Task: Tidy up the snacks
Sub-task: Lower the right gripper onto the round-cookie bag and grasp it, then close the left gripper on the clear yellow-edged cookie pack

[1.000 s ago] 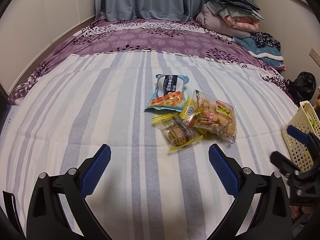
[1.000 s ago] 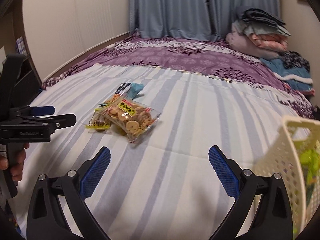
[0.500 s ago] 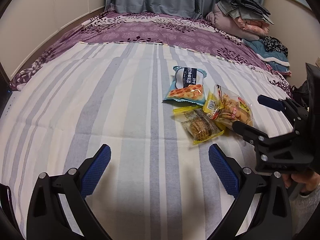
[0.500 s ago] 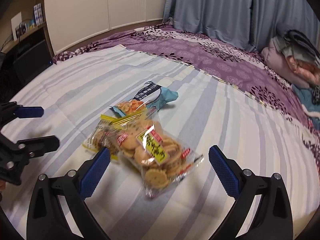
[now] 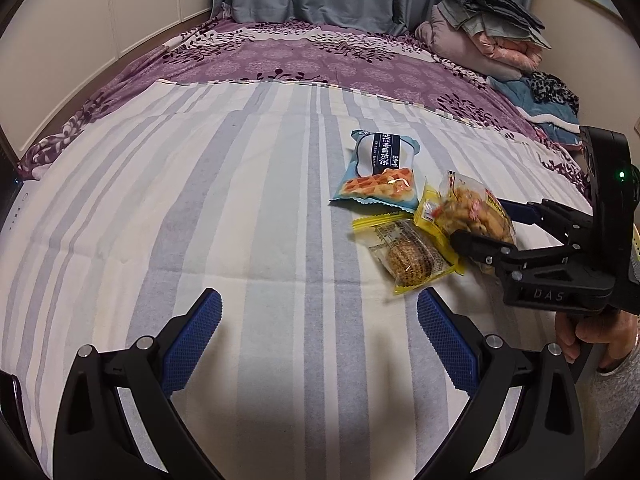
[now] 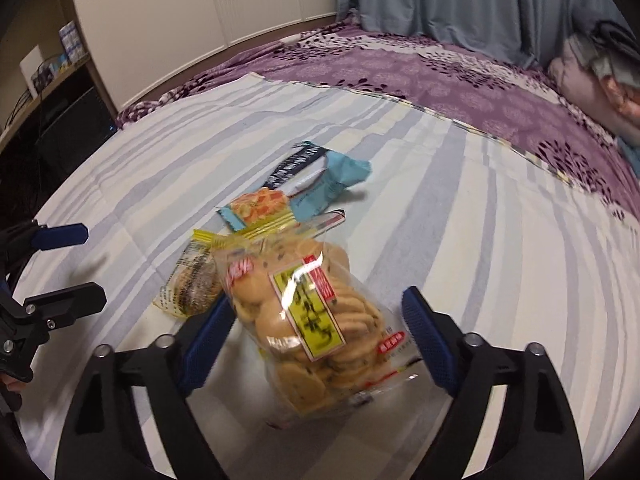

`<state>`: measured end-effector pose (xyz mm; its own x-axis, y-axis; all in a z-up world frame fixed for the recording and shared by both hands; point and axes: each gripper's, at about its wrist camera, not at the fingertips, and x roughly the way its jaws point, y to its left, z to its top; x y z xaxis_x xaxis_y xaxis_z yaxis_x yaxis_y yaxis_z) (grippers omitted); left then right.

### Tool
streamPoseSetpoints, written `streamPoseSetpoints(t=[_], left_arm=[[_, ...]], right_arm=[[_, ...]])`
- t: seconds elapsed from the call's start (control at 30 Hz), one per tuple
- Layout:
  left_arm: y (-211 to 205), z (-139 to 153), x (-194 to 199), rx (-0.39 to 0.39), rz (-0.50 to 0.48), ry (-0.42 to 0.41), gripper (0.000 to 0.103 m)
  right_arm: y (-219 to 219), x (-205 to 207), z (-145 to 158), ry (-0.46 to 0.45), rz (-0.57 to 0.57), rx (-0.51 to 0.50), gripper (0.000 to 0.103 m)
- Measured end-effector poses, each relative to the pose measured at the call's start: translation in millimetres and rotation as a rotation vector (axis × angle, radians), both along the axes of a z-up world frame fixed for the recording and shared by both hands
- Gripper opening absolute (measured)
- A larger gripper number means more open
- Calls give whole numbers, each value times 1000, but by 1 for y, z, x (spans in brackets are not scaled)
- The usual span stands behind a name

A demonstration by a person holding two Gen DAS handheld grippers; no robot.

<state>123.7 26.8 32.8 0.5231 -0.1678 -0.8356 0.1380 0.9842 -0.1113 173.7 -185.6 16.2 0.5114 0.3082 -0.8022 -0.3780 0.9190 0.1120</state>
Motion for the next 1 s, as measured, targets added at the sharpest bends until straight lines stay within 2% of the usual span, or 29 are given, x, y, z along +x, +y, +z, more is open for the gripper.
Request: streamPoseSetpoints(t=[0.2, 0.43, 0.6, 0.8, 0.83, 0.87, 0.93, 1.0], left_arm=[[-17, 1, 4, -3, -29, 0, 99], [-39, -4, 16, -4, -54, 11, 99], [-53, -10, 30, -15, -44, 28, 99], [-67, -23, 43, 32, -28, 43, 99], [-67, -25, 43, 44, -26, 42, 97], [-67, -27, 44, 56, -24, 43, 91], [-64, -30, 44, 49, -21, 53, 90], [-57, -30, 42, 40, -17, 54, 80]], right_arm=[[-22, -5, 0, 23, -105, 39, 65], [-36, -26, 2, -2, -207, -42, 64], [-42, -39, 2, -11, -229, -39, 64], [-42, -46, 0, -29, -240, -41, 65], [-41, -46, 0, -32, -239, -47, 65], [-40, -47, 0, -36, -237, -53, 65], [-39, -48, 0, -42, -236, -57, 65], [-41, -49, -1, -42, -240, -49, 65]])
